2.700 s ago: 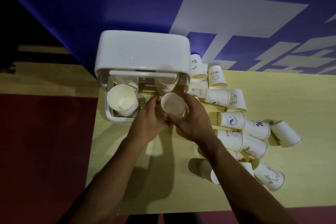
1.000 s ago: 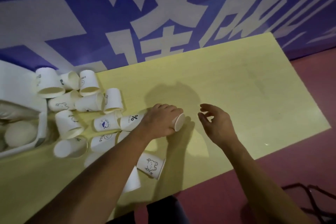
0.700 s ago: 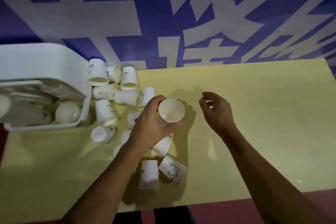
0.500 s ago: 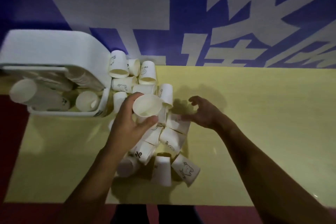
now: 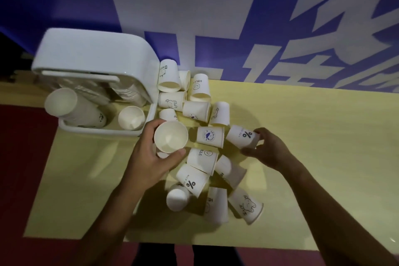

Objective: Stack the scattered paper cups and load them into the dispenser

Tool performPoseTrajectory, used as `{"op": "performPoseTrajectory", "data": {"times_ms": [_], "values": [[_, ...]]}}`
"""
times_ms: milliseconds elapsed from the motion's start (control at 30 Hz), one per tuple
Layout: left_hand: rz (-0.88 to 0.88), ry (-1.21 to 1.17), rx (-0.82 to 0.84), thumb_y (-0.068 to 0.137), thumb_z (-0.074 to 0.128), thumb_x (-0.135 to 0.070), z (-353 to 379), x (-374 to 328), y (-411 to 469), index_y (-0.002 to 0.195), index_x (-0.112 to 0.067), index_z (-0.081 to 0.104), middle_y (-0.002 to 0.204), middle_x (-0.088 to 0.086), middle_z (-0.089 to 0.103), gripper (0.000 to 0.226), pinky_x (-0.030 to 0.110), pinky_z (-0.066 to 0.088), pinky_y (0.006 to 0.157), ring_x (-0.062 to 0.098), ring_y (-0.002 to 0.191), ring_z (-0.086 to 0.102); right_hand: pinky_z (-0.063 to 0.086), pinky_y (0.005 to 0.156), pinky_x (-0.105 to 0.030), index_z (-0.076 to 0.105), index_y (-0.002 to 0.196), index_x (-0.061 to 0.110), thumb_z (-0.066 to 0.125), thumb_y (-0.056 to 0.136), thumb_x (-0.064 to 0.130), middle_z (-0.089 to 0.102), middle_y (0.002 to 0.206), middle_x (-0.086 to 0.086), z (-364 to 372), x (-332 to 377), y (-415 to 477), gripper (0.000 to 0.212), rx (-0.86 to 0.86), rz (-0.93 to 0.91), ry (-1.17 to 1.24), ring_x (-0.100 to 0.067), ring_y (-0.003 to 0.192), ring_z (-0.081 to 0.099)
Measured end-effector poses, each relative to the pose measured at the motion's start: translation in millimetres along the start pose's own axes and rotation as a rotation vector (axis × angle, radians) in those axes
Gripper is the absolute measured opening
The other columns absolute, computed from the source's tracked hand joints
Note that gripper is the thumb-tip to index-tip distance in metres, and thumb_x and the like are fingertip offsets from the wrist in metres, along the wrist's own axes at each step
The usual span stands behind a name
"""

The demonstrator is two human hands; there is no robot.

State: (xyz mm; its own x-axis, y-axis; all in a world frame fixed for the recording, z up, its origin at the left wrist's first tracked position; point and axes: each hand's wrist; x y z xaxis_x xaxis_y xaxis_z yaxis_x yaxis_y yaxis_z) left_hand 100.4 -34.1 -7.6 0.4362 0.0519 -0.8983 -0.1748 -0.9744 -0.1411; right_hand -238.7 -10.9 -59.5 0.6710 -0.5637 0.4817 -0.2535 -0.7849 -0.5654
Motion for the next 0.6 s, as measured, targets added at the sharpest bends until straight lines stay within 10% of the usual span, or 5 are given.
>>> {"op": "performPoseTrajectory", "data": {"times_ms": [167,300,600], "values": [[0.052,-0.002,0.057,0.073,0.091,-0.026,-47,14,2,0.131,-0.034,0.048,0.123,-0.018,0.058,0.073,0.034,0.052,0.09,0.009,0.115,0.058,0.051,0.058,-0.015,0.044,0.142,0.021,0.096,0.067,0.033,0.057,0.121,0.002,1,59,-40,0.092,-0.189,-0.09,0.183,-0.005,0.084,0.068],[0.085,0.003,0.073,0.072,0.092,-0.029,-97,28,2,0.134,-0.032,0.048,0.128,-0.017,0.057,0.076,0.034,0.053,0.092,0.009,0.119,0.057,0.062,0.074,-0.039,0.052,0.13,0.022,0.095,0.06,0.042,0.056,0.122,0.002,24,132,-65,0.085,-0.321,-0.211,0.256,-0.017,0.095,0.067],[0.073,-0.012,0.066,0.076,0.083,-0.054,-183,72,4,0.141,-0.036,0.048,0.138,-0.017,0.054,0.076,0.037,0.05,0.1,0.012,0.129,0.053,0.055,0.092,-0.042,0.058,0.136,0.025,0.076,0.073,0.068,0.053,0.128,0.012,103,245,-85,0.078,-0.329,-0.486,0.274,-0.008,0.118,0.055]]}}
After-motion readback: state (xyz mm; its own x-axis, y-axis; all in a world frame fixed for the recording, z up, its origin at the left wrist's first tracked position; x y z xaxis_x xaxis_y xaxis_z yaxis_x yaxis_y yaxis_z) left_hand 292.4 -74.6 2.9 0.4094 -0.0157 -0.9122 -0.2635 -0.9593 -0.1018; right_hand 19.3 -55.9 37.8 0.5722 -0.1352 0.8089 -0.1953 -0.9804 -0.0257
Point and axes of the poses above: each hand's wrist, its own y-axis towards the middle knuckle, its own z-axis out of the palm, x = y × z
